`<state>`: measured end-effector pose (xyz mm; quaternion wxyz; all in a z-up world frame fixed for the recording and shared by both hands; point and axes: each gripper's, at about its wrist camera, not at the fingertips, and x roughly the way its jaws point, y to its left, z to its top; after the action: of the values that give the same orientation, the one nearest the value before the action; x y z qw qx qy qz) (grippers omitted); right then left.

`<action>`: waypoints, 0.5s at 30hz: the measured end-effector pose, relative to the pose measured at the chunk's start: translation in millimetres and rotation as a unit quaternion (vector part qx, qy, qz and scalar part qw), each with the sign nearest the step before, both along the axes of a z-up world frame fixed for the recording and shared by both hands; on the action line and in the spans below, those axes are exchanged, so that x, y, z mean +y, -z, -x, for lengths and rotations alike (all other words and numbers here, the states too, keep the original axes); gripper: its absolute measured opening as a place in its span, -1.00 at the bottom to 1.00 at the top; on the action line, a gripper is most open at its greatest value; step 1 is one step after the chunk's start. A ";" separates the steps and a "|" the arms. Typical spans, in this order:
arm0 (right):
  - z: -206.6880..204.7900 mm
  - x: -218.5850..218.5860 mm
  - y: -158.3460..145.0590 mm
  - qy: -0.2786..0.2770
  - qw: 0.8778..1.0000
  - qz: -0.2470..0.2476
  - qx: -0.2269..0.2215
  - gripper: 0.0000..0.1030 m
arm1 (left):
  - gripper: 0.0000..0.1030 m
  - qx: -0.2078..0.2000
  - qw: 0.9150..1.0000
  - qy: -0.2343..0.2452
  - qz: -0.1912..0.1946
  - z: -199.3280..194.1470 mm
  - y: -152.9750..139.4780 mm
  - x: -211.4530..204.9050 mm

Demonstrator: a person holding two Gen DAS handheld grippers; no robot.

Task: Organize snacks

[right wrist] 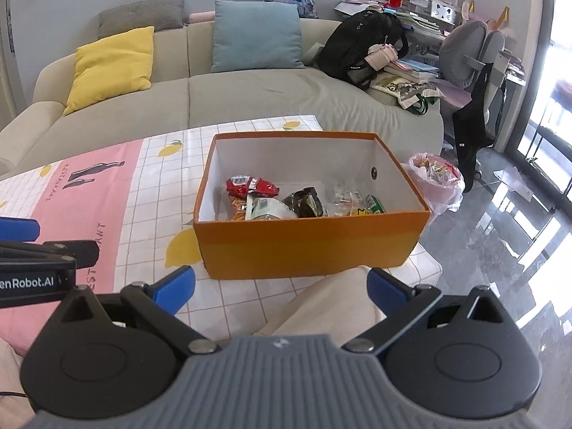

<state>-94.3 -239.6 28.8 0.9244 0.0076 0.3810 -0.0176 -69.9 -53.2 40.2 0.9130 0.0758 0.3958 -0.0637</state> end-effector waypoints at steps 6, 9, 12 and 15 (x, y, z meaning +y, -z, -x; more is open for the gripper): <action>0.7 0.3 -0.4 -0.001 1.000 0.003 -0.001 0.93 | 0.67 0.001 1.000 -0.001 0.002 -0.5 -0.2 0.6; 0.4 0.2 -0.5 -0.001 1.000 0.002 -0.001 0.93 | 0.66 0.000 1.000 -0.003 0.003 -0.5 -0.1 0.4; 0.3 -0.6 -0.9 -0.001 1.000 0.003 -0.001 0.93 | 0.66 0.000 1.000 -0.002 0.002 -0.7 -0.1 0.6; 0.4 -1.3 -1.8 -0.001 1.000 0.004 -0.003 0.93 | 0.66 0.001 1.000 -0.003 0.003 -0.6 -0.2 0.6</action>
<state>-94.7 -240.9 30.5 0.9255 0.0035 0.3784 -0.0177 -69.4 -52.6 40.4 0.9132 0.0720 0.3963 -0.0625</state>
